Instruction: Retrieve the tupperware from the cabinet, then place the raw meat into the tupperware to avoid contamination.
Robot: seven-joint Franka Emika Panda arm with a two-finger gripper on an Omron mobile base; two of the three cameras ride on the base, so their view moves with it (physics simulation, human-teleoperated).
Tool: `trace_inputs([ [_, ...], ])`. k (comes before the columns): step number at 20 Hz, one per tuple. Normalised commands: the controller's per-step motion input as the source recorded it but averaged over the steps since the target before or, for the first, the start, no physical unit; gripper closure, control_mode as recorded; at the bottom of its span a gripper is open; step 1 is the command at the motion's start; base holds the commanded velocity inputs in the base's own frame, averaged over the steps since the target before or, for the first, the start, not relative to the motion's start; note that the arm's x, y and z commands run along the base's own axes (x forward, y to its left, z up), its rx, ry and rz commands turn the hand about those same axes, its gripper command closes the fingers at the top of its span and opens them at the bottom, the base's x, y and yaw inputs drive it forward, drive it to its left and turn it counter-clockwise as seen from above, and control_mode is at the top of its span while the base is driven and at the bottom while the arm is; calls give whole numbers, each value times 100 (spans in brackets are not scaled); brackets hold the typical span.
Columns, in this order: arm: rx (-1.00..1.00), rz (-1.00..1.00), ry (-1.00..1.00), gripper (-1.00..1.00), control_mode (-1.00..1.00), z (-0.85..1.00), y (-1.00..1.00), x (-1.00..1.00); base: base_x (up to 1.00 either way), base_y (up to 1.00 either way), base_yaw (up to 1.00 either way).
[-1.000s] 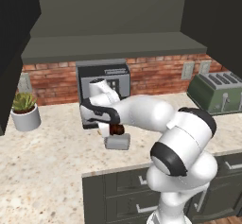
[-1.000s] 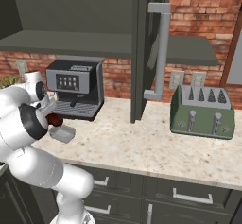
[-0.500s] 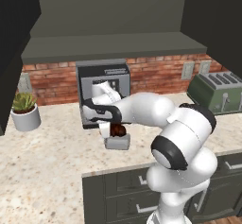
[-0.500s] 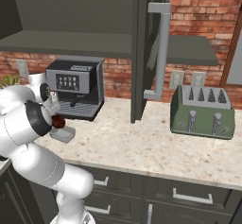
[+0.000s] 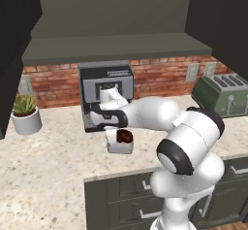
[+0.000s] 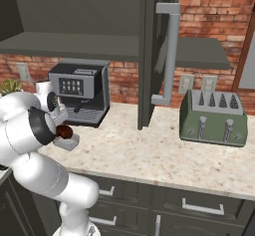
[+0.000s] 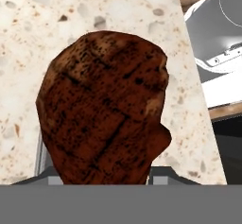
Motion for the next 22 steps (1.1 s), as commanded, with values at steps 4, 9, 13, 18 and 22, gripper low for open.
trace_inputs([
  [4, 0, 0, -6, 100, -100, -8, 0, 5, 0, 0, 0],
  [9, 0, 0, -1, 100, -100, -8, 0, 11, 0, 0, 0],
  [13, 0, 0, 0, 100, -100, -5, 0, 7, 0, 0, 0],
  [18, 2, 0, 0, 100, -100, 0, 5, 3, 0, 0, 0],
  [22, 2, 0, 0, 100, -100, 0, 13, 2, 0, 0, 0],
])
